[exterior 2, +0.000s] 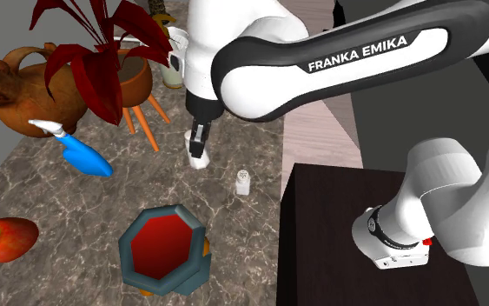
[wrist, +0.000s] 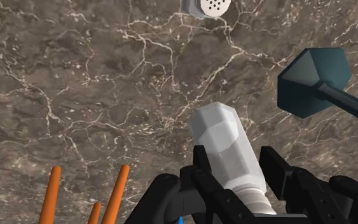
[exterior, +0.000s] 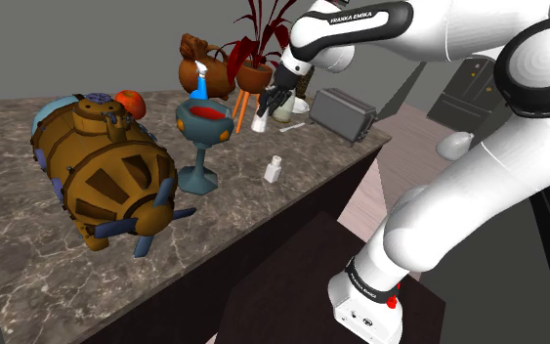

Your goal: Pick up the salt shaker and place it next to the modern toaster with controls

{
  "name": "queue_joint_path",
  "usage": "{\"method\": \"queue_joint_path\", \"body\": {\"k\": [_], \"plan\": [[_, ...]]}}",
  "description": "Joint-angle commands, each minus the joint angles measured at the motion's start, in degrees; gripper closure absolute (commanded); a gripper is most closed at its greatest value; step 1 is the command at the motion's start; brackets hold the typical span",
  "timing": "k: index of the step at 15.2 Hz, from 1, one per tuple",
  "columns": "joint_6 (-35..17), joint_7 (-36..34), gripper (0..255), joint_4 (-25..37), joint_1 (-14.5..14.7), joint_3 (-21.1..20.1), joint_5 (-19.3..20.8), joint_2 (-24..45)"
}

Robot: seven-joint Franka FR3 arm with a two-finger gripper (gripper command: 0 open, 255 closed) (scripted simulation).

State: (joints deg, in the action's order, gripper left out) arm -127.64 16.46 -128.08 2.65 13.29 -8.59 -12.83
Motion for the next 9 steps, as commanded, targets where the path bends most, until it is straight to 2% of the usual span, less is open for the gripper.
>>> {"method": "queue_joint_path", "body": {"k": [1, 9], "plan": [[1.6, -0.3, 255, 1.2, -0.1, 0.0, 0.3, -0.3], [7.6, -1.6, 255, 6.3, -0.2, -0.3, 1.1, -1.5]]}}
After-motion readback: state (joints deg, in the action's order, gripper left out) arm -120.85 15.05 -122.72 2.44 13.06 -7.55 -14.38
